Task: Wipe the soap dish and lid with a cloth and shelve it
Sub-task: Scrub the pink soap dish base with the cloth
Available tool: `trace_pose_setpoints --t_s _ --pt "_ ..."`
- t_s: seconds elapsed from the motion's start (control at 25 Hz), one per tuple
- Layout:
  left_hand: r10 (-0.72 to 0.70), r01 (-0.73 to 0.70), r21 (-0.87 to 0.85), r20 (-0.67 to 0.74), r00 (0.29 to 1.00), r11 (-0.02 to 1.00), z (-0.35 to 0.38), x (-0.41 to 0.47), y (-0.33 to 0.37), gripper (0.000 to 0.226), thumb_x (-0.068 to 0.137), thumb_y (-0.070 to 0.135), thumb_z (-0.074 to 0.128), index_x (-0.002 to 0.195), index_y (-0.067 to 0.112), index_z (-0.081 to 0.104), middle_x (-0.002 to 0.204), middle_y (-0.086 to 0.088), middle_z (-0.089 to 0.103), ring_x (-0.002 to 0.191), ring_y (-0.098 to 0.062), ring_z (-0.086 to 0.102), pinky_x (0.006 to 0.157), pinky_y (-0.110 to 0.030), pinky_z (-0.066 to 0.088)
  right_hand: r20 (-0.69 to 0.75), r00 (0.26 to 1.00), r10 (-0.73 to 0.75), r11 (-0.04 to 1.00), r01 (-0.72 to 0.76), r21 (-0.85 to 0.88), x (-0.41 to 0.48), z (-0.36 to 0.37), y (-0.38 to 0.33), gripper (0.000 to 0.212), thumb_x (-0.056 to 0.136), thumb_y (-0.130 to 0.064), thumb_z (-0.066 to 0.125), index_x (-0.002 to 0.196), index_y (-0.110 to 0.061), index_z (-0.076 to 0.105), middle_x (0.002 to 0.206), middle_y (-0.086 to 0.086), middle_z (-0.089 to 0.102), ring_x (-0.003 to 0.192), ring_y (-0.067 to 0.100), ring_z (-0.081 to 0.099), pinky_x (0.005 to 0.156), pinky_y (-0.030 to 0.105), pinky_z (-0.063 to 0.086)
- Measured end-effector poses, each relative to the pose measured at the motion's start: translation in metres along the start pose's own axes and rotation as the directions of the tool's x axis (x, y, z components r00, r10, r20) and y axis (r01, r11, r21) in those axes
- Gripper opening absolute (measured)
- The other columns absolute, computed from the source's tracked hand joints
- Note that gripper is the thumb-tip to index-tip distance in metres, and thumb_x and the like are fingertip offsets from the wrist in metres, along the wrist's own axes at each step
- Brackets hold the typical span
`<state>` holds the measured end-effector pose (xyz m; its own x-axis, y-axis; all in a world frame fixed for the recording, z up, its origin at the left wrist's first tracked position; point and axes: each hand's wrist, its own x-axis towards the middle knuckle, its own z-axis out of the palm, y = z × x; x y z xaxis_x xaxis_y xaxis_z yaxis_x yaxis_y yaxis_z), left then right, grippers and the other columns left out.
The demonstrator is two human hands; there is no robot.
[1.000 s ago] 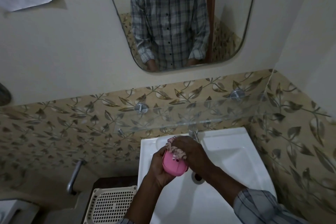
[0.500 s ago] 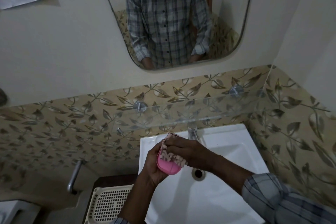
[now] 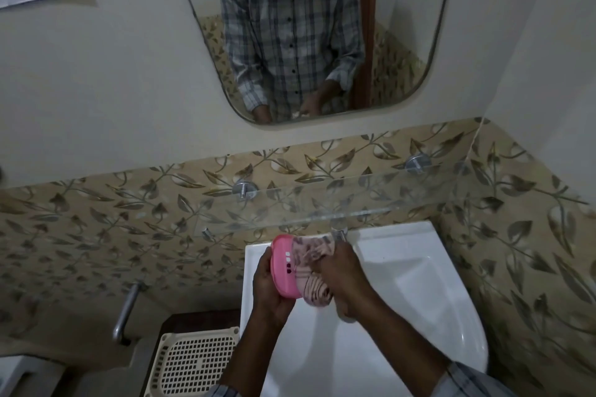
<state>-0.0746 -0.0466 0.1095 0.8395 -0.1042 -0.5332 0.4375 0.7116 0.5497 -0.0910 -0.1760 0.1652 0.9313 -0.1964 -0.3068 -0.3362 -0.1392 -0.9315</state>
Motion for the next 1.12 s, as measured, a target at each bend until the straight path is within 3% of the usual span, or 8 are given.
trace_pose_setpoints --t_s 0.08,0.24,0.4,0.48,0.6,0.72,0.88,1.12 --pt "-0.014 0.014 0.000 0.025 1.000 1.000 0.004 0.002 0.002 0.046 0.093 0.042 0.047 0.118 0.008 0.063 0.090 -0.017 0.074 0.078 -0.031 0.070 0.070 -0.041 0.059 -0.085 0.994 -0.064 0.997 0.068 0.047 0.010 -0.011 -0.010 0.017 0.091 -0.008 0.060 0.103 -0.013 0.071 0.094 0.006 0.076 0.084 0.022 0.074 0.075 0.039 0.064" --pt "0.056 -0.055 -0.024 0.036 0.998 0.998 0.007 0.007 -0.011 0.043 0.088 0.039 0.053 0.108 0.005 0.070 0.095 -0.019 0.072 0.082 -0.029 0.074 0.069 -0.037 0.061 0.052 0.957 -0.285 0.873 0.281 -0.398 -0.012 0.021 0.006 0.025 0.090 -0.012 0.059 0.114 -0.014 0.063 0.101 0.008 0.073 0.092 0.028 0.071 0.060 0.020 0.054" --pt "0.021 -0.016 -0.046 0.110 0.994 0.999 0.007 0.009 -0.016 0.046 0.098 0.038 0.041 0.116 0.004 0.067 0.106 -0.019 0.074 0.091 -0.031 0.074 0.071 -0.039 0.062 -0.059 0.975 -0.213 0.976 0.216 0.041 -0.005 0.010 -0.003 0.019 0.089 -0.015 0.064 0.090 -0.032 0.074 0.087 -0.010 0.078 0.083 0.010 0.075 0.058 0.015 0.057" --pt "-0.001 0.003 -0.027 0.071 0.997 1.000 0.008 0.010 -0.016 0.048 0.103 0.037 0.034 0.112 0.007 0.070 0.103 -0.017 0.076 0.086 -0.030 0.076 0.066 -0.039 0.062 -0.047 0.954 -0.297 0.955 0.296 -0.020 0.005 0.001 -0.012 0.022 0.090 -0.009 0.063 0.105 -0.023 0.070 0.098 -0.004 0.077 0.090 0.013 0.073 0.071 0.021 0.060" --pt "-0.028 0.028 0.017 -0.004 1.000 0.999 0.007 0.013 -0.008 0.052 0.105 0.032 0.030 0.099 0.005 0.075 0.116 -0.022 0.065 0.073 -0.027 0.076 0.061 -0.035 0.062 0.241 0.843 -0.481 0.818 0.530 -0.221 -0.011 0.004 0.006 0.040 0.086 0.002 0.058 0.122 -0.015 0.062 0.110 0.005 0.074 0.100 0.016 0.071 0.077 0.011 0.055" --pt "-0.088 0.088 0.068 -0.002 0.996 0.994 0.005 0.011 0.004 0.054 0.094 0.038 0.049 0.129 -0.003 0.056 0.116 -0.030 0.062 0.091 -0.036 0.066 0.082 -0.045 0.056 0.496 0.686 -0.532 0.672 0.699 -0.246 -0.008 -0.021 0.028 0.040 0.082 0.005 0.060 0.117 -0.015 0.064 0.109 0.003 0.074 0.100 0.013 0.069 0.089 0.022 0.056" --pt "-0.170 0.154 0.135 0.113 0.979 0.979 -0.009 0.007 0.011 0.070 0.085 0.049 0.056 0.136 0.001 0.054 0.113 -0.028 0.066 0.097 -0.039 0.063 0.083 -0.047 0.056 0.136 0.861 -0.491 0.824 0.509 -0.249 0.031 -0.063 0.007 0.034 0.076 -0.008 0.060 0.105 -0.024 0.068 0.090 -0.012 0.074 0.088 0.002 0.070 0.073 0.011 0.052" --pt "-0.080 0.042 0.265 0.135 0.988 0.963 -0.005 0.007 -0.004 0.065 0.088 0.050 0.053 0.136 0.006 0.056 0.125 -0.022 0.066 0.110 -0.036 0.066 0.090 -0.048 0.054 0.403 0.701 -0.589 0.600 0.713 -0.363 0.017 -0.019 0.016 0.050 0.094 0.000 0.057 0.142 -0.014 0.051 0.148 0.007 0.050 0.133 0.010 0.044 0.113 0.020 0.033"
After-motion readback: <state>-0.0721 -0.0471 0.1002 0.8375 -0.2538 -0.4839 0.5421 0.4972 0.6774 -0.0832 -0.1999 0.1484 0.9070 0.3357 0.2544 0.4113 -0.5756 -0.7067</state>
